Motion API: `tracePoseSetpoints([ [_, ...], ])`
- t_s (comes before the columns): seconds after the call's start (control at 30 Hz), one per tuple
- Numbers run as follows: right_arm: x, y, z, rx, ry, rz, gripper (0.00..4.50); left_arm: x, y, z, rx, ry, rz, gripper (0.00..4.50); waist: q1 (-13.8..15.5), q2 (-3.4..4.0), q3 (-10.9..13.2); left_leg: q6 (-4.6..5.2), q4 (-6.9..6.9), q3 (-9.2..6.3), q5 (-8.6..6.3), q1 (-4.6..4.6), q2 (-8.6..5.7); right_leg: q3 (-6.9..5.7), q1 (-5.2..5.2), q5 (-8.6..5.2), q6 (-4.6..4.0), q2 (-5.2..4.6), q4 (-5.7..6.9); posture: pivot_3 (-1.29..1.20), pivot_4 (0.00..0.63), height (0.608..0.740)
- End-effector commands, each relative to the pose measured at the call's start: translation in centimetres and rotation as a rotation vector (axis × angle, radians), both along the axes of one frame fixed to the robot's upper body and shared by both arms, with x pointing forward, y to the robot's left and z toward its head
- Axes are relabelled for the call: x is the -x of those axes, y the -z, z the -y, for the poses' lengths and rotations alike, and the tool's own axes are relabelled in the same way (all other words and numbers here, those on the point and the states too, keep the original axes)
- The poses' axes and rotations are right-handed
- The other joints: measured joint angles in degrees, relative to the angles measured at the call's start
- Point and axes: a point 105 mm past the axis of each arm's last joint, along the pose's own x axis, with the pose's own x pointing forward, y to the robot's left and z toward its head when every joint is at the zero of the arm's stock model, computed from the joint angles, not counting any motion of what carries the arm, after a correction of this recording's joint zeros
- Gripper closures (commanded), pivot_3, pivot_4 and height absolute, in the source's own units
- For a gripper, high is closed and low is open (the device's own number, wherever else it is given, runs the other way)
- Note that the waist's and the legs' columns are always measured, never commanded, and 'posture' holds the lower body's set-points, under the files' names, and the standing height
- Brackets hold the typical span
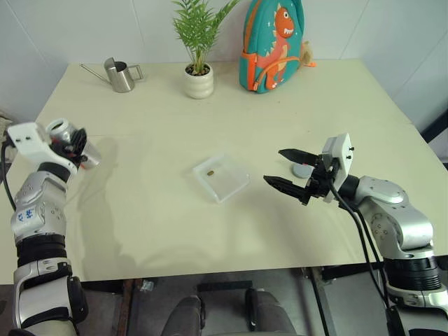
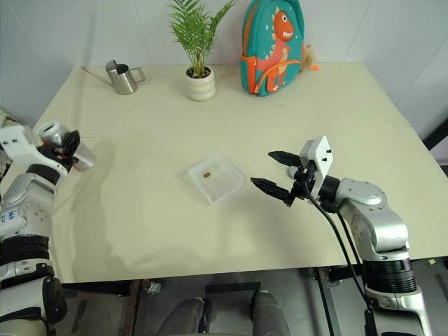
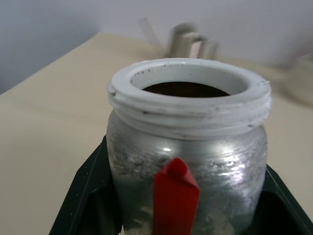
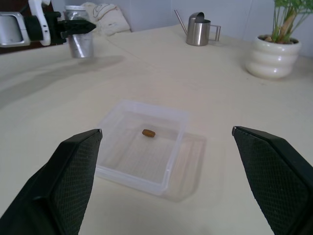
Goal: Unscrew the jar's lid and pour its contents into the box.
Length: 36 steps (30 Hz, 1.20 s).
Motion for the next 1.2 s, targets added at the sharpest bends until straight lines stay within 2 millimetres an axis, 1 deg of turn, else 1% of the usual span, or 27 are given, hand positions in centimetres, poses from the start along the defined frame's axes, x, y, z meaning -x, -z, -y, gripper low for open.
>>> tracePoseSetpoints([
  [0.03,0.3,-0.2,-0.4,0.063,-0.031,0.078,0.01,0.8,-0.1,-1.0,-0.032,-0.052,0.037,2.42,0.7,-0.04,0.0,0.0,0.0,0.0,0.0,0.0,0.0,-0.01,0.0,0.0,0.0,-0.02,-0.01,0.0,0.15,0.74],
  [0.1,0.3,0.0,-0.5,0.073,-0.04,0.077,0.01,1.0,0.4,-0.8,-0.044,-0.04,0.034,2.42,0.9,-0.09,-0.1,0.0,0.01,-0.02,0.0,-0.01,-0.01,-0.08,0.01,0.0,0.0,-0.07,0.0,0.0,0.15,0.74],
  [0.2,0.3,0.2,-0.6,0.086,-0.046,0.079,0.01,1.1,0.7,-0.4,-0.063,-0.026,0.038,2.42,0.8,-0.12,-0.1,0.0,0.01,-0.03,0.0,0.0,-0.04,-0.13,0.04,0.0,-0.01,-0.13,0.0,0.0,0.15,0.74],
  [0.27,0.1,0.1,-0.5,0.083,-0.043,0.081,0.0,1.2,0.9,-0.4,-0.06,-0.025,0.033,1.7,0.7,-0.12,-0.1,0.01,0.01,-0.03,0.0,0.01,-0.06,-0.16,0.05,0.01,-0.01,-0.18,0.0,0.0,0.15,0.74],
  [0.33,0.1,-0.1,-0.4,0.075,-0.043,0.082,0.0,1.5,1.0,-0.3,-0.067,-0.011,0.026,1.2,0.7,-0.12,-0.1,0.01,0.0,-0.03,0.0,0.04,-0.06,-0.18,0.06,0.01,-0.02,-0.19,0.01,0.0,0.15,0.74],
  [0.43,0.6,-0.5,-0.2,0.075,-0.066,0.074,0.0,2.2,1.0,-0.4,-0.13,0.011,0.003,0.27,0.4,-0.13,-0.1,0.01,-0.06,-0.02,0.0,0.05,-0.04,-0.18,0.05,0.01,-0.03,-0.2,0.0,0.0,0.15,0.74],
  [0.47,0.8,-0.7,0.0,0.076,-0.071,0.074,0.0,2.5,1.0,-0.3,-0.177,0.035,-0.014,0.02,0.4,-0.13,-0.1,0.01,-0.09,-0.01,-0.01,0.07,-0.03,-0.19,0.04,0.02,-0.03,-0.2,-0.01,0.0,0.15,0.74],
  [0.5,1.0,-0.9,0.2,0.077,-0.074,0.074,0.0,2.8,1.1,-0.2,-0.224,0.058,-0.03,0.02,0.4,-0.13,-0.1,0.01,-0.13,0.0,0.0,0.07,-0.03,-0.19,0.03,0.01,-0.04,-0.21,-0.01,0.0,0.15,0.74],
  [0.6,1.5,-1.1,1.0,0.115,-0.079,0.069,0.0,4.4,1.2,1.0,-0.39,0.204,-0.069,0.02,0.5,-0.13,-0.1,0.0,-0.4,0.09,0.0,0.21,-0.02,-0.22,0.02,-0.01,-0.09,-0.49,-0.07,0.0,0.15,0.74],
  [0.7,1.8,-1.1,1.6,0.133,-0.082,0.064,0.0,6.3,2.0,1.0,-0.44,0.274,-0.136,0.02,0.5,-0.13,-0.1,0.03,-0.63,0.14,-0.02,0.36,-0.02,-0.32,0.1,-0.04,-0.16,-0.6,-0.22,0.0,0.15,0.74],
  [0.77,2.0,-1.0,1.8,0.143,-0.089,0.052,0.0,7.3,2.5,1.3,-0.467,0.337,-0.177,0.02,0.5,-0.13,-0.1,0.21,-0.69,0.14,-0.13,0.39,0.02,-0.34,0.11,-0.06,-0.19,-0.62,-0.3,0.0,0.15,0.74],
  [0.87,1.8,-1.2,1.9,0.139,-0.09,0.036,0.0,9.8,3.9,2.7,-0.503,0.553,-0.29,0.02,0.3,-0.11,-0.1,0.27,-0.69,0.17,-0.19,0.4,0.08,-0.33,0.11,-0.06,-0.25,-0.63,-0.43,0.0,0.15,0.74],
  [0.93,1.5,-1.2,2.3,0.146,-0.087,0.031,0.0,10.9,4.4,3.4,-0.557,0.661,-0.362,0.02,0.3,-0.07,0.0,0.26,-0.71,0.2,-0.22,0.45,0.14,-0.34,0.13,-0.06,-0.35,-0.62,-0.45,0.0,0.15,0.74],
  [1.03,1.0,-1.1,3.1,0.171,-0.072,0.022,0.0,11.1,3.6,5.6,-0.618,0.794,-0.366,0.02,0.7,0.05,0.0,0.25,-0.74,0.17,-0.21,0.55,0.21,-0.45,0.22,-0.02,-0.54,-0.62,-0.46,0.0,0.15,0.74],
  [1.1,0.6,-1.0,3.6,0.185,-0.055,0.016,0.0,10.6,2.4,7.4,-0.636,0.845,-0.309,0.02,0.9,0.1,0.1,0.23,-0.73,0.07,-0.14,0.58,0.23,-0.58,0.36,0.07,-0.68,-0.64,-0.58,0.0,0.15,0.74],
  [1.2,0.4,-0.4,4.6,0.211,-0.015,0.007,0.0,9.6,0.8,10.8,-0.624,0.921,-0.208,0.02,0.9,0.15,0.1,0.22,-0.69,-0.16,-0.13,0.67,0.29,-0.85,0.69,0.16,-0.76,-0.63,-0.83,0.0,0.15,0.74],
])
